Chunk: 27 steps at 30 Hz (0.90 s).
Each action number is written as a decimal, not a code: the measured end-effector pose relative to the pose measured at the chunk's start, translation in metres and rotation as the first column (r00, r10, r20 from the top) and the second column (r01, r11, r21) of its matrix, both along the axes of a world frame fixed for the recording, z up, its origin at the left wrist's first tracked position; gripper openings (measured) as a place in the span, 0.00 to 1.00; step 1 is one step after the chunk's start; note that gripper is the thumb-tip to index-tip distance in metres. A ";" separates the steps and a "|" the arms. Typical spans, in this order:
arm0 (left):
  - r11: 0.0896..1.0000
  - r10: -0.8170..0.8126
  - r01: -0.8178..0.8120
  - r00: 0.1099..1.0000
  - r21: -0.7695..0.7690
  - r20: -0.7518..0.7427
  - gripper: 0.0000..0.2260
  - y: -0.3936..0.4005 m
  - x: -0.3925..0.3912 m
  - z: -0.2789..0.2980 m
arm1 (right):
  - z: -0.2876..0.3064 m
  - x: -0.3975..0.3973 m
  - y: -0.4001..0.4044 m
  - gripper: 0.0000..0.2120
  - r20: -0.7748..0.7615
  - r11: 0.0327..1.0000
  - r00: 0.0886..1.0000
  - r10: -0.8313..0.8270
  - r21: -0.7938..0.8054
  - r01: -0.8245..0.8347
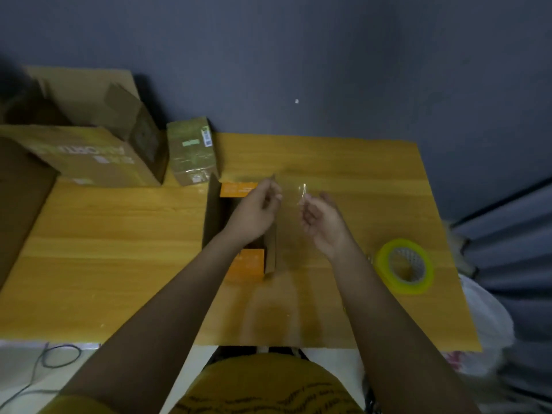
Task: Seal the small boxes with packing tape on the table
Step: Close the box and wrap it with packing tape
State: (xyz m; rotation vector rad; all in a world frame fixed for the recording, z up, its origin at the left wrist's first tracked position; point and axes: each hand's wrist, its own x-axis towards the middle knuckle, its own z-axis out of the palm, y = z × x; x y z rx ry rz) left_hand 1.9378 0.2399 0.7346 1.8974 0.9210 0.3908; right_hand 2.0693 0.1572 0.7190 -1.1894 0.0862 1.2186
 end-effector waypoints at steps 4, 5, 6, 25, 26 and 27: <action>0.993 0.093 -0.095 0.995 0.065 0.028 0.05 0.015 -0.019 0.020 | 0.015 -0.011 0.018 0.04 0.046 0.988 0.993 0.105 -0.122 -0.099; 0.988 0.123 -0.126 0.992 0.090 0.042 0.04 0.022 -0.025 0.024 | 0.017 -0.012 0.023 0.05 0.156 0.983 0.981 0.117 -0.156 -0.092; 0.982 0.150 -0.157 0.986 0.103 0.067 0.04 0.030 -0.030 0.030 | 0.018 -0.014 0.028 0.08 0.252 0.985 0.961 0.112 -0.159 -0.073; 0.864 0.076 0.225 0.826 -0.450 0.558 0.11 0.165 -0.127 0.114 | 0.102 -0.145 0.137 0.14 -0.062 0.894 0.990 0.130 0.438 -0.090; 0.866 0.054 0.249 0.815 -0.433 0.577 0.11 0.168 -0.131 0.117 | 0.107 -0.147 0.140 0.14 -0.042 0.892 0.991 0.130 0.442 -0.098; 0.873 0.040 0.259 0.808 -0.414 0.589 0.12 0.170 -0.134 0.121 | 0.112 -0.149 0.144 0.14 -0.020 0.890 0.991 0.132 0.444 -0.109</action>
